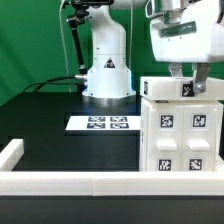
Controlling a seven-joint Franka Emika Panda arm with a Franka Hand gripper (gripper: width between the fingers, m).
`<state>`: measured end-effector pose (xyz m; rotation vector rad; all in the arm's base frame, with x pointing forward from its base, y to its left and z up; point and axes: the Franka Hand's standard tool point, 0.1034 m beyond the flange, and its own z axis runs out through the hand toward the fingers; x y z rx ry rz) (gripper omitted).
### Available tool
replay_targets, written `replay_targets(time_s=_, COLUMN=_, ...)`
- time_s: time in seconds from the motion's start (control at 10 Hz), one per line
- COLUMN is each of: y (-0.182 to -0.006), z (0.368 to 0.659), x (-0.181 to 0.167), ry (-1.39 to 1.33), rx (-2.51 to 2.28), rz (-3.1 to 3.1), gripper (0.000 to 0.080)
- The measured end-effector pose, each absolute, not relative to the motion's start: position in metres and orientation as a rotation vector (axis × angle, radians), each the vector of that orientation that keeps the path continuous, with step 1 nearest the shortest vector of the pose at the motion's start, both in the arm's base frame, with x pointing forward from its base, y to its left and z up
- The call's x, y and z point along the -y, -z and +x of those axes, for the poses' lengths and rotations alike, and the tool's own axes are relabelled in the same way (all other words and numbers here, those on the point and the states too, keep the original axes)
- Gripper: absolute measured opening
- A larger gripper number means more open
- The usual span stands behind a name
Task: Assemble cabinet
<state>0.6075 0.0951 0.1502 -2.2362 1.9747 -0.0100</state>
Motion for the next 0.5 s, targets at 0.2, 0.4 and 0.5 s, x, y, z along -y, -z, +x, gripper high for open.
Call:
replay_targets(time_s=0.2, y=-0.1504, z=0.6079, x=-0.0951, ry=-0.019, rx=-2.094, rz=-2.106, gripper=0.0561)
replay_targets(time_s=0.4, y=-0.1508, z=0.6083, x=-0.0954, ry=-0.033, rx=-2.189, rz=-2.004, gripper=0.0561)
replay_targets(time_s=0.5, y=-0.1507, z=0.6085, x=-0.0950, ry=-0.043, rx=-2.204, rz=-1.980, gripper=0.0561)
